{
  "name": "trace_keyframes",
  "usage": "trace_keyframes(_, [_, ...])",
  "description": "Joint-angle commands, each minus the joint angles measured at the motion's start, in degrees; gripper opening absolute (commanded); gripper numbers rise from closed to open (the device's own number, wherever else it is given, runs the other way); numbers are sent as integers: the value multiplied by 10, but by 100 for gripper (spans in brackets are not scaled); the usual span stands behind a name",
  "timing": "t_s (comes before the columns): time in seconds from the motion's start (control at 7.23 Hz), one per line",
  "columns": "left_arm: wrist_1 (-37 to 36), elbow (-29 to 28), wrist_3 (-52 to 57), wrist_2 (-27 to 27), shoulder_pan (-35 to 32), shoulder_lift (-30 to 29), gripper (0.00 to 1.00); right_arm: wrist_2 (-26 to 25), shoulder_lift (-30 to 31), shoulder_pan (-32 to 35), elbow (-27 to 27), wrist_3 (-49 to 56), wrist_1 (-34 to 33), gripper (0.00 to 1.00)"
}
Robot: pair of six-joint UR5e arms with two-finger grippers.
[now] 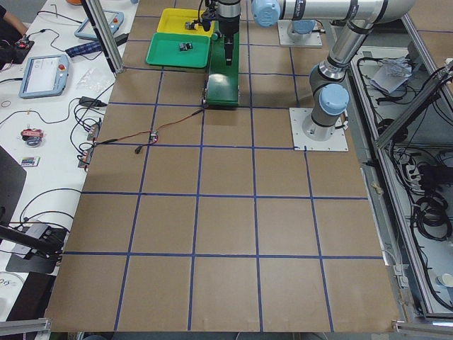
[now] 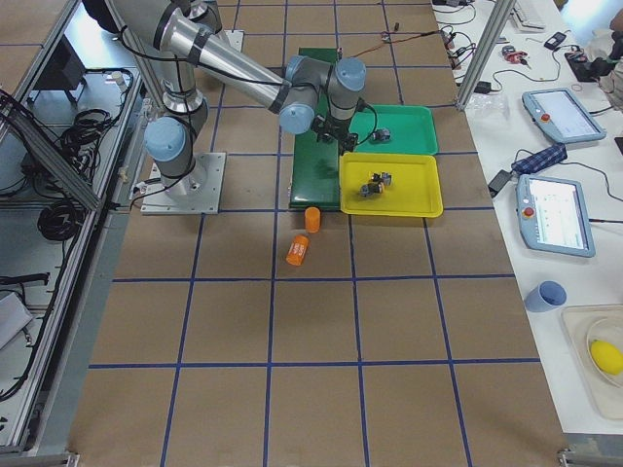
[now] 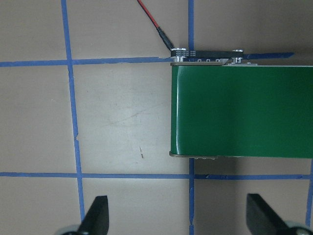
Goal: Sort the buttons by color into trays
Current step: 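Grasp the second green button with the right gripper and lift it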
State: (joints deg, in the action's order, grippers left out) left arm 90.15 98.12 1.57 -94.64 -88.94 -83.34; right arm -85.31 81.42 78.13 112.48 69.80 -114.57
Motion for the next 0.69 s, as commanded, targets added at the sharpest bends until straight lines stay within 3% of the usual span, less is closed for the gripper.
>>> trace_keyframes(0.0, [-1, 0, 0, 1, 0, -1, 100, 0, 3, 3, 13, -20, -12, 98])
trace_keyframes(0.55, [-1, 3, 1, 1, 0, -2, 100, 0, -6, 25, 22, -26, -36, 97])
